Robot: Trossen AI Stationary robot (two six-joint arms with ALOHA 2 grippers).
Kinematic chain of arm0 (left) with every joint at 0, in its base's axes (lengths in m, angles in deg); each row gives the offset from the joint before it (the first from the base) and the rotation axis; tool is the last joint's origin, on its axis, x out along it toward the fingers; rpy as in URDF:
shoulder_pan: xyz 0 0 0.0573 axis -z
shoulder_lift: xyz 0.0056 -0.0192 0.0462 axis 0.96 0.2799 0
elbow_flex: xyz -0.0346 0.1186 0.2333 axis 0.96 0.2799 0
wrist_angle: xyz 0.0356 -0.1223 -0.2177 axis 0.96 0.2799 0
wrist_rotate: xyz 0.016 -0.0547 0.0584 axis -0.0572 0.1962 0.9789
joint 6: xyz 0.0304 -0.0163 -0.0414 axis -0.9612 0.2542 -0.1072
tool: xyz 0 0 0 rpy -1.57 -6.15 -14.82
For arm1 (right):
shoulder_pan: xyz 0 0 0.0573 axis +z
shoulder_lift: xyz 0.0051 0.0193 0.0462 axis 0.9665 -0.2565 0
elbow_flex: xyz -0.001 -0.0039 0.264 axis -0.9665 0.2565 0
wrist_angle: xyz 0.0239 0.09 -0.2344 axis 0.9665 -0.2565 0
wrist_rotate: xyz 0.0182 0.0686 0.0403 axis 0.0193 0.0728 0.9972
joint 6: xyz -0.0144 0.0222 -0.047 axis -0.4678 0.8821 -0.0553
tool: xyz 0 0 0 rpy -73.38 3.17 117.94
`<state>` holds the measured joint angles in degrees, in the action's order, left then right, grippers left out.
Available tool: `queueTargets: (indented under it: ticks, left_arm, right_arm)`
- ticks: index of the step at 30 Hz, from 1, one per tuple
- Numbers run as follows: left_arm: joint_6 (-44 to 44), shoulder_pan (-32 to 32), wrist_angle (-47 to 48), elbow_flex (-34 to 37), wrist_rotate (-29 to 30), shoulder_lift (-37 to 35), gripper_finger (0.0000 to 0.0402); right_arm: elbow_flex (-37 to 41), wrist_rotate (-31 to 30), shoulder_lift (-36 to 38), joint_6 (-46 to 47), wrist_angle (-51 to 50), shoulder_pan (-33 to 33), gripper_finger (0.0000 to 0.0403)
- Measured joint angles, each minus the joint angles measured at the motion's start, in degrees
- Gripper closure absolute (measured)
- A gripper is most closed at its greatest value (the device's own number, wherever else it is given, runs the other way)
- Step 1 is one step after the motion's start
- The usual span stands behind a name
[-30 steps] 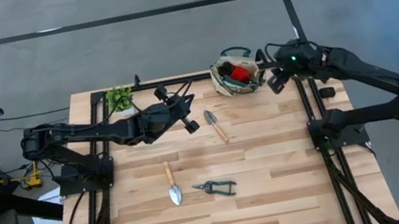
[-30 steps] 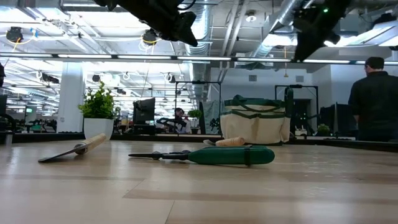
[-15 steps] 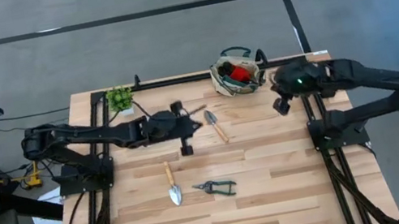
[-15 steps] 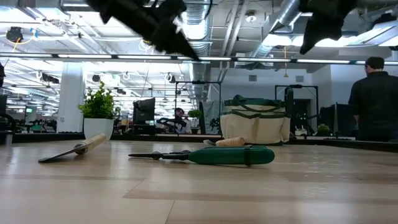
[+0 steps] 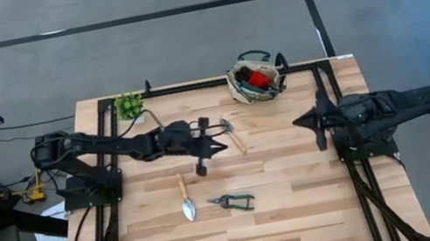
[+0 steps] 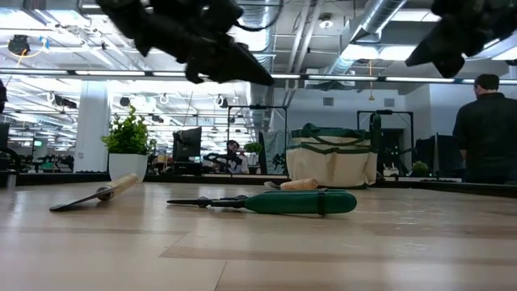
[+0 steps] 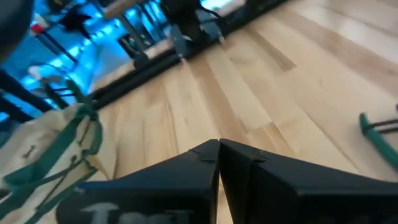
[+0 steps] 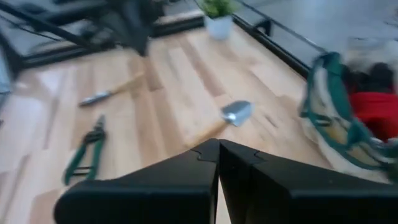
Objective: Pick & Place Garden tools in Gardening bag
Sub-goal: Put the top brown trowel into the gardening bag
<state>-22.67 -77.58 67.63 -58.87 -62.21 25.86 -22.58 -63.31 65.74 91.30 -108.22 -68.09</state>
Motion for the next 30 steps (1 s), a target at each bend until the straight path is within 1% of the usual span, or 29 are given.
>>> queueTargets:
  ticks: [3,7,11,15,19,23,25,27,30]
  left_arm:
    - [-1.3,-1.2,8.0,-5.8,-0.6,4.2,0.04]
    - [-4.5,-3.1,18.1,-13.0,-0.6,9.0,0.04]
    - [-9.2,-4.7,22.9,-17.1,-1.1,12.3,0.04]
    - [-10.6,-6.2,22.8,-19.1,-4.0,14.4,0.04]
    - [-13.3,-7.1,22.1,-19.9,-4.3,16.9,0.04]
    - [-14.3,-7.2,19.0,-20.8,-4.5,20.5,0.04]
    - [-16.4,-7.2,18.7,-21.5,-5.3,22.3,0.04]
    - [-16.5,-7.1,19.2,-22.1,-6.9,23.4,0.04]
    - [-16.6,-7.1,18.6,-22.6,-8.2,23.6,0.0399]
  right_arm:
    - [3.3,-0.3,4.0,-0.3,3.0,2.5,0.0402]
    - [3.7,-0.4,6.6,-1.8,3.5,4.8,0.0402]
    - [3.7,-0.5,8.0,-5.8,4.5,6.0,0.0403]
    - [3.7,-0.4,8.6,-6.4,4.3,6.5,0.0403]
    - [3.7,-0.4,8.5,-6.9,4.1,6.9,0.0403]
    - [3.7,-0.4,8.4,-7.0,4.2,6.8,0.0403]
    - [3.7,-0.4,8.4,-7.0,4.4,6.8,0.0403]
    - [3.7,-0.4,8.4,-7.0,4.3,6.8,0.0403]
    - [3.7,-0.3,8.4,-5.5,4.3,6.8,0.0403]
